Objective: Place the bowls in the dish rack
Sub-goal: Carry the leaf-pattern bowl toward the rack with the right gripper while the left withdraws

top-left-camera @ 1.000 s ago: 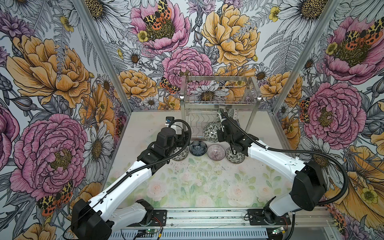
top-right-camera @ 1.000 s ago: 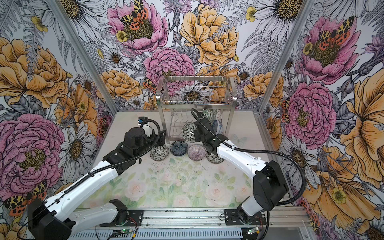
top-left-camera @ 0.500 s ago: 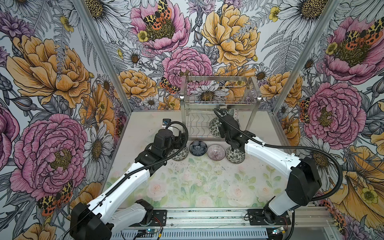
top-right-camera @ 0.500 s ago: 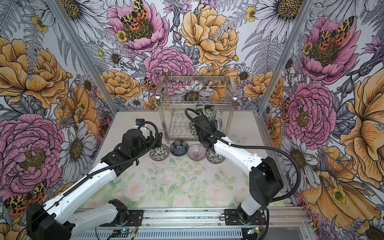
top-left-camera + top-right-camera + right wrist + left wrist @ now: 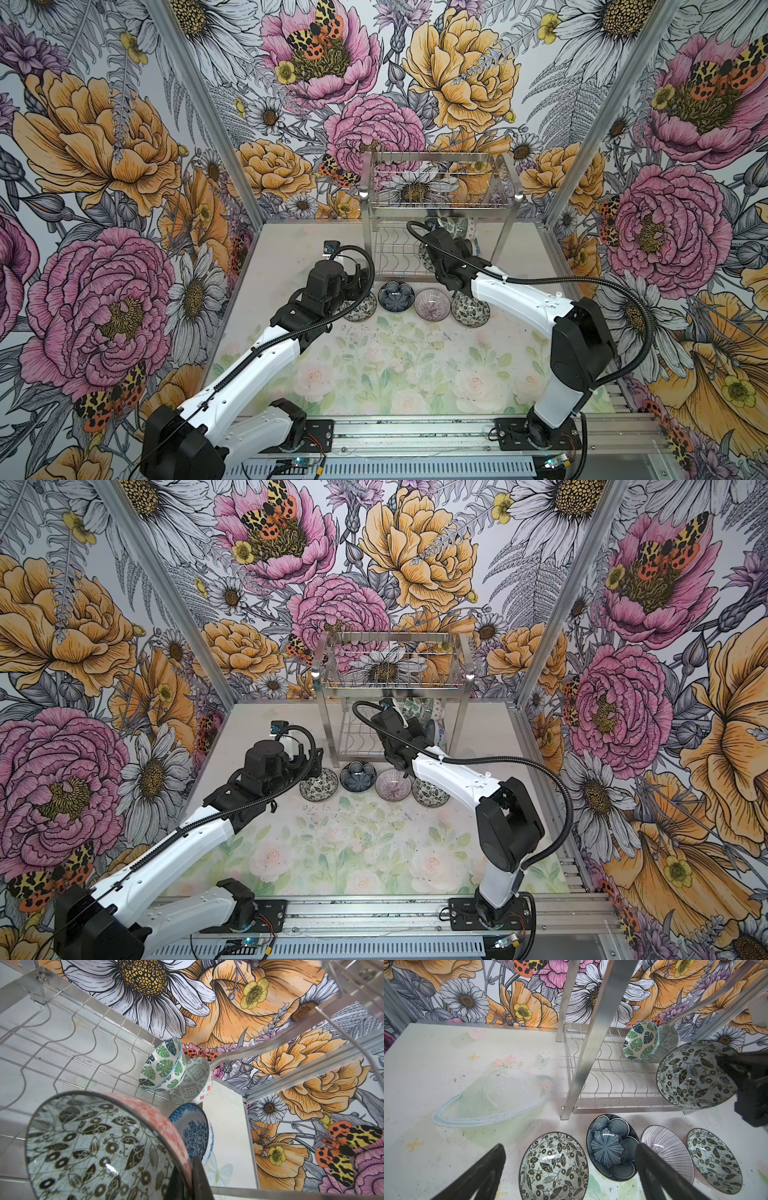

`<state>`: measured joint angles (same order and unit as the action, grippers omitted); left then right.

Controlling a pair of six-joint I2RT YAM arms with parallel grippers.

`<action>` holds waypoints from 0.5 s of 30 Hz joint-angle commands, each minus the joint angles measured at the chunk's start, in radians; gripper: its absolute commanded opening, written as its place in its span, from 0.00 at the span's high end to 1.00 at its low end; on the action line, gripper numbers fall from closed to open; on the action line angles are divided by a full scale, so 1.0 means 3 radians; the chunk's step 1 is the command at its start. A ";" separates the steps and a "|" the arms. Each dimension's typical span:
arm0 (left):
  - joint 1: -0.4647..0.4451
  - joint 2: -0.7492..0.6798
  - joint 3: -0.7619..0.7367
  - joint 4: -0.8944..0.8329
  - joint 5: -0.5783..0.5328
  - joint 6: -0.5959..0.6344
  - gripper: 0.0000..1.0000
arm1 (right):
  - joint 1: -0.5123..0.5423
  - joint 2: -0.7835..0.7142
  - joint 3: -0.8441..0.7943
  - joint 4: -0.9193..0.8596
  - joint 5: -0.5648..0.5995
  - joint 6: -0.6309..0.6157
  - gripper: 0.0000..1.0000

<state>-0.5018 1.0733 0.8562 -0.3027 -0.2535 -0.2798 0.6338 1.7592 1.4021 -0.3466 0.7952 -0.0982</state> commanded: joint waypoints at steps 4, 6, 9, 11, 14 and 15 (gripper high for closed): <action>0.0077 -0.0020 -0.0025 0.0114 0.0125 0.0058 0.01 | -0.0015 0.0229 0.0364 0.0439 0.0522 -0.0442 1.00; 0.0077 -0.0029 -0.0037 0.0114 0.0124 0.0056 0.01 | -0.0015 0.0320 0.0406 0.0546 0.0676 -0.0623 1.00; 0.0080 -0.0048 -0.0057 0.0109 0.0124 0.0051 0.01 | -0.0015 0.0406 0.0407 0.0723 0.0840 -0.0871 1.00; 0.0084 -0.0060 -0.0071 0.0109 0.0124 0.0053 0.01 | -0.0014 0.0435 0.0365 0.0835 0.0880 -0.0987 1.00; 0.0093 -0.0070 -0.0083 0.0099 0.0124 0.0051 0.01 | -0.0020 0.0465 0.0276 0.0999 0.0928 -0.1134 1.00; 0.0094 -0.0070 -0.0083 0.0099 0.0124 0.0053 0.01 | -0.0021 0.0475 0.0240 0.1063 0.0947 -0.1180 1.00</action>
<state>-0.4854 1.0729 0.8444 -0.2913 -0.2359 -0.2798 0.6334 1.8950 1.4784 -0.1543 1.0069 -0.3813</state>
